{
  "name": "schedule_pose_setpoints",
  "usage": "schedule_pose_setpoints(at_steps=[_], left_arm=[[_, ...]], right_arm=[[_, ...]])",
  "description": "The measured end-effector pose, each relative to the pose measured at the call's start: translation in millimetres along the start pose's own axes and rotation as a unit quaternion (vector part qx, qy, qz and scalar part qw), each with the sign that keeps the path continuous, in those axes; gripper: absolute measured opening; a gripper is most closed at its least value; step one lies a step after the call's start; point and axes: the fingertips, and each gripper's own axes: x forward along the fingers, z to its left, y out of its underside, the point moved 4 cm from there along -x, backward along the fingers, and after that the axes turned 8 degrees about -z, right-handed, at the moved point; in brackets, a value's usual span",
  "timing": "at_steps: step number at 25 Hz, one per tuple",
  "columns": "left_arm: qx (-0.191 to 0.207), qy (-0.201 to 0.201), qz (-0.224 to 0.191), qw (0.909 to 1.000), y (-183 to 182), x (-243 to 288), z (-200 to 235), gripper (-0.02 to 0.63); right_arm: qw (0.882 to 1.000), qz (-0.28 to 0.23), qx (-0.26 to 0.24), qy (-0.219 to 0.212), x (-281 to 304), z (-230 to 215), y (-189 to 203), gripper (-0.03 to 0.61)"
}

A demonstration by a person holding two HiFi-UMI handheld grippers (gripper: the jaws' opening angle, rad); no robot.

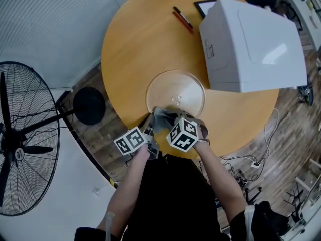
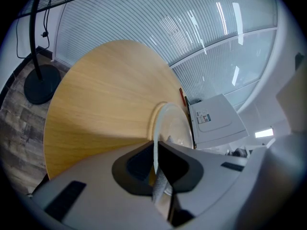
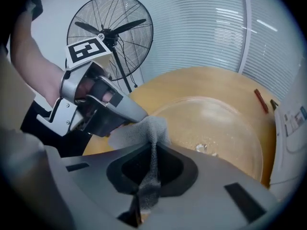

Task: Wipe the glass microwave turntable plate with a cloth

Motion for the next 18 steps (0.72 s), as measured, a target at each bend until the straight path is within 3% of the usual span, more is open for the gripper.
schedule_pose_setpoints(at_steps=[4,9,14,18], left_arm=[[0.000,0.001,-0.001,1.0000,0,0,0,0.023],[0.001,-0.001,-0.003,1.0000,0,0,0,0.023],[-0.004,0.001,-0.005,1.0000,0,0,0,0.025],[-0.009,0.001,-0.011,0.9999,-1,-1,1,0.025]], right_arm=[[0.999,-0.019,-0.026,0.018,10,-16,-18,0.032],[0.994,-0.038,-0.069,0.074,22,-46,-40,0.032],[0.984,-0.040,-0.063,0.161,17,-98,-43,0.032],[0.969,-0.013,-0.051,0.240,-2,-139,-28,0.029]])
